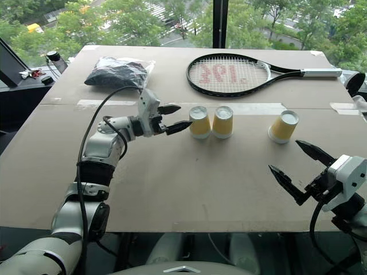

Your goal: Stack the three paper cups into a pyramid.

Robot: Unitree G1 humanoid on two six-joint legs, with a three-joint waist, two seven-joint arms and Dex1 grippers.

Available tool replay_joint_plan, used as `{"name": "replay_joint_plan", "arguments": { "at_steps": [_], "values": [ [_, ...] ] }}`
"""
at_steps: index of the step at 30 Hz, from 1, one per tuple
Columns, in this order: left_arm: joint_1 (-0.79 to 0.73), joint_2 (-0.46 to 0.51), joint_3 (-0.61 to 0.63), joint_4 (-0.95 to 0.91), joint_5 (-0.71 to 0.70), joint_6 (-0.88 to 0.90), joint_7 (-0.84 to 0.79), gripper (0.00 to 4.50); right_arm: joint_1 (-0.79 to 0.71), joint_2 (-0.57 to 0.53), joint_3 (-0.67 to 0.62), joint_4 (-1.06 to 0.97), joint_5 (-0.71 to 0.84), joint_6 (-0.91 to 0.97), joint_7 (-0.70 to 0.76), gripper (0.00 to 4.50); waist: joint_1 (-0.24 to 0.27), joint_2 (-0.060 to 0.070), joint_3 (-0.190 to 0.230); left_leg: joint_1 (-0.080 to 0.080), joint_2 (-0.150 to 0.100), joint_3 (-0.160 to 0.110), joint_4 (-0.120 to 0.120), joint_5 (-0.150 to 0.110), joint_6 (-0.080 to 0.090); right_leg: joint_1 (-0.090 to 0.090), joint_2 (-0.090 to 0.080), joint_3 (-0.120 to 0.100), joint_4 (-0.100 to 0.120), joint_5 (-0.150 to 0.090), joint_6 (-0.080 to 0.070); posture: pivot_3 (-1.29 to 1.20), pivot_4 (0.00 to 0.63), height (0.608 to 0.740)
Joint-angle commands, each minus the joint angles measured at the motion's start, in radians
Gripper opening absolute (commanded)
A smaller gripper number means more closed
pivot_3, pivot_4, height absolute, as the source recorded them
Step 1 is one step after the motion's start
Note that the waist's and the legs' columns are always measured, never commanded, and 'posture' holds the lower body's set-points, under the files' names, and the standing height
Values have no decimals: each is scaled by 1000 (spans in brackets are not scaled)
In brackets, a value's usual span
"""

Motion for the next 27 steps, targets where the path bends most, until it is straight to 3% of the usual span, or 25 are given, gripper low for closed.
{"name": "replay_joint_plan", "arguments": {
  "at_steps": [1, 6, 12, 24, 27],
  "values": [
    [116, 68, 43, -221, -64, 59, -14, 4466, -121, -19, 49, 101, -102, 58, -100, 4500, -6, 1, 0, 0, 0, 0, 0, 0, 0, 0, 0, 0, 0, 0, 0, 0, 150, 740],
    [274, 122, 88, -446, -195, 99, -71, 4466, -287, -2, 95, 233, -180, 108, -193, 4500, 0, 2, 1, 0, 0, 0, -1, 1, -1, 0, -1, 3, 0, 0, 0, 0, 150, 740],
    [327, 186, 152, -693, -505, 312, -103, 4466, -497, 31, 158, 404, -228, 160, -252, 4500, 5, 3, 1, 0, 0, 0, -1, 1, -1, 0, -2, 3, -1, 0, -1, 0, 150, 740],
    [338, 187, 172, -766, -594, 368, 44, 4466, -688, 58, 201, 644, -297, 187, -290, 4500, 1, 4, 2, 0, 0, 1, -1, 1, -1, -1, 0, 1, -1, 0, 0, 0, 150, 740],
    [347, 186, 169, -778, -602, 369, 61, 4500, -691, 53, 199, 659, -294, 184, -280, 3728, 1, 4, 2, 0, 0, 1, -2, 0, -1, -1, 0, 1, -1, 0, 0, 0, 150, 740]
  ]
}}
